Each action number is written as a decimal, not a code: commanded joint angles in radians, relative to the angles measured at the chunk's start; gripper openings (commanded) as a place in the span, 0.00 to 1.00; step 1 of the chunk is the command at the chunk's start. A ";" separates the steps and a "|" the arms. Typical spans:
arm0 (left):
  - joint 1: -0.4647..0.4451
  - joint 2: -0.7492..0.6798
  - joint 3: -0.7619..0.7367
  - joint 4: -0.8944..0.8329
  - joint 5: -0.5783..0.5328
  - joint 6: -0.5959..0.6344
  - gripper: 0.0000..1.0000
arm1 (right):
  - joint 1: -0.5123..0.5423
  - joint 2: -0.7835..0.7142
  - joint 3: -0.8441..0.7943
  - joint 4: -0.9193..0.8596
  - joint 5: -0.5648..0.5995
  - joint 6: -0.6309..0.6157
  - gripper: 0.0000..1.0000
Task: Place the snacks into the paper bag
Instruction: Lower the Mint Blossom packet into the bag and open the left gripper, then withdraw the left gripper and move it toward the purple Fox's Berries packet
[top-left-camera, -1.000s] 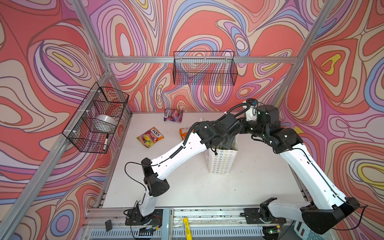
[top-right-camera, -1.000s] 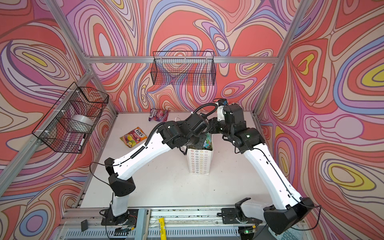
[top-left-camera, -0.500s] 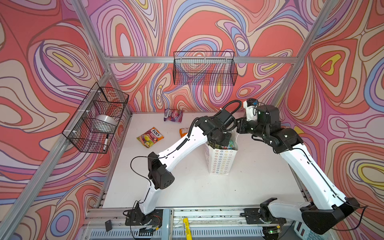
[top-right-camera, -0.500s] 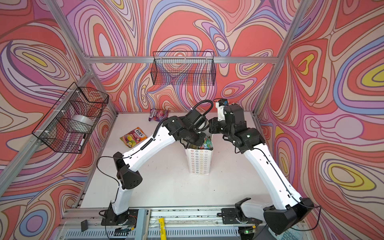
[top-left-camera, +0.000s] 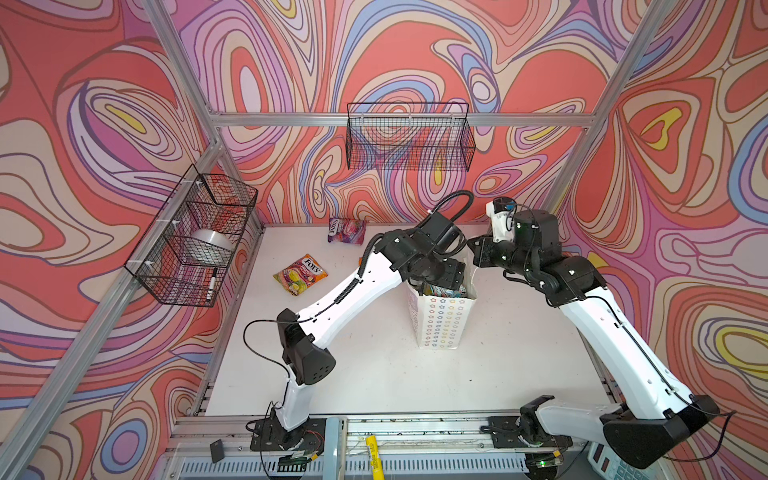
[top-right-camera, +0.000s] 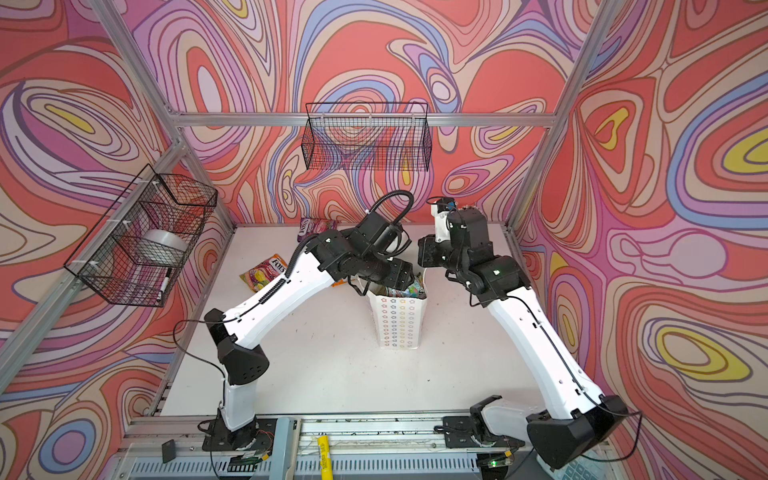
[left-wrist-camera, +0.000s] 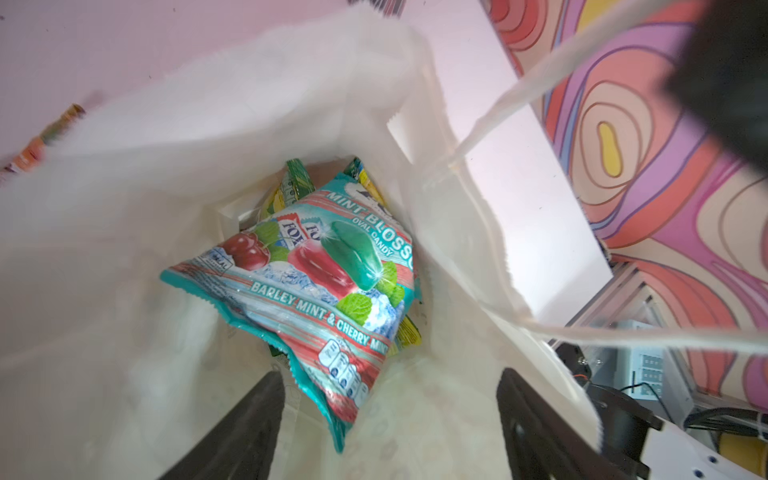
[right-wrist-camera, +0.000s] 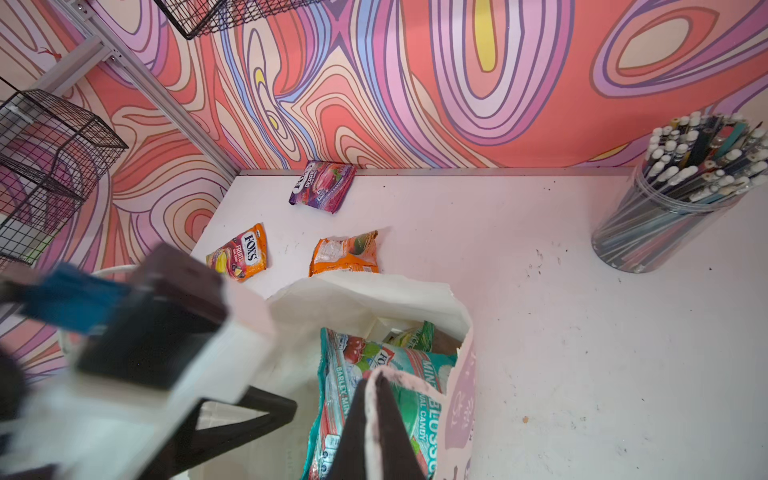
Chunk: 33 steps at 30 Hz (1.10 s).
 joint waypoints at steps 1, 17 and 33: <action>-0.003 -0.094 -0.012 0.058 0.029 -0.008 0.86 | 0.003 -0.021 -0.005 0.049 -0.003 -0.006 0.00; -0.001 -0.508 -0.360 0.269 -0.097 0.004 1.00 | 0.003 -0.029 -0.010 0.051 0.008 -0.009 0.00; 0.116 -0.896 -0.922 0.279 -0.472 -0.130 1.00 | 0.004 -0.017 -0.013 0.055 0.019 -0.008 0.00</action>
